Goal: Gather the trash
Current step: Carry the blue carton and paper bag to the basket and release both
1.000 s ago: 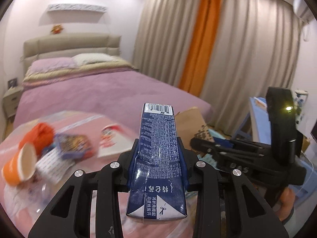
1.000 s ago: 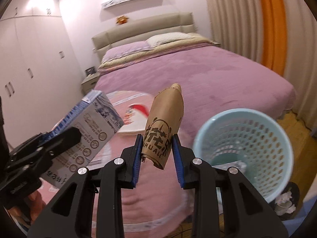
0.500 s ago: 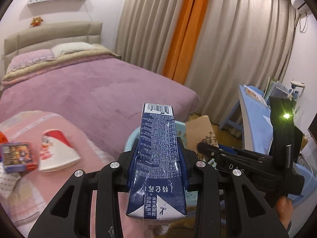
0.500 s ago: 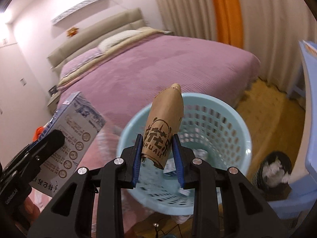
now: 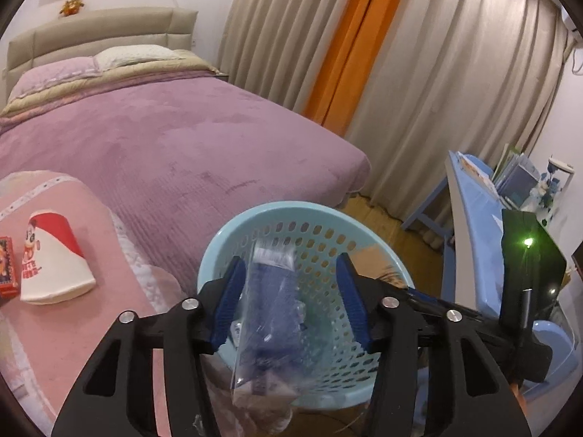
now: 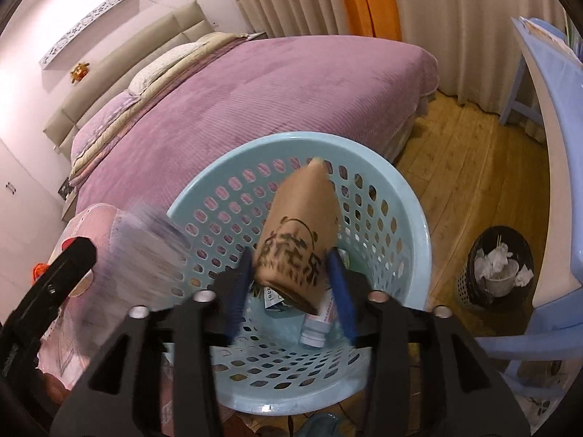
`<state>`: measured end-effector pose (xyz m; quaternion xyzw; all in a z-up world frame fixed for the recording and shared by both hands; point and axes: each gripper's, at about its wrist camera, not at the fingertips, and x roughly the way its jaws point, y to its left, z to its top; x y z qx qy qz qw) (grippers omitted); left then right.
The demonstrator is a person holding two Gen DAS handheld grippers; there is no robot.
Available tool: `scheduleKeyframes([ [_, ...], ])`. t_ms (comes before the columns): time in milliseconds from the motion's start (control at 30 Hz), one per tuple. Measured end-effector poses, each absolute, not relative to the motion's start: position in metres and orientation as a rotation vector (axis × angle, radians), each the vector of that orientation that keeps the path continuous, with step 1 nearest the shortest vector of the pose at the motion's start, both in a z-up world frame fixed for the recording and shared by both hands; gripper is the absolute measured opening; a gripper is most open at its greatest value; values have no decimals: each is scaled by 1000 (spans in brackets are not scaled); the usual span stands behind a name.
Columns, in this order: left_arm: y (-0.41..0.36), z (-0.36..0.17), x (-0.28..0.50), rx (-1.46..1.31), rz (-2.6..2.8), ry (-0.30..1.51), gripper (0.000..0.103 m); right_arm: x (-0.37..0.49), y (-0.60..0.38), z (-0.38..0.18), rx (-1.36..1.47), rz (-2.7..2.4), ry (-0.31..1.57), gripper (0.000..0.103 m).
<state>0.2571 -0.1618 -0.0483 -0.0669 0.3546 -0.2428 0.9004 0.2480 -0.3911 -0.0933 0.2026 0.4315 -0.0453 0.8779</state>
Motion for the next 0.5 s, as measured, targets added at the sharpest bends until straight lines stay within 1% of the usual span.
scheduleKeyframes([
  [133, -160, -49, 253, -135, -495, 732, 57, 246, -392, -93, 414, -98, 893, 47],
  [500, -135, -34, 231, -173, -480, 677, 58, 234, -371, -72, 375, -57, 855, 47],
])
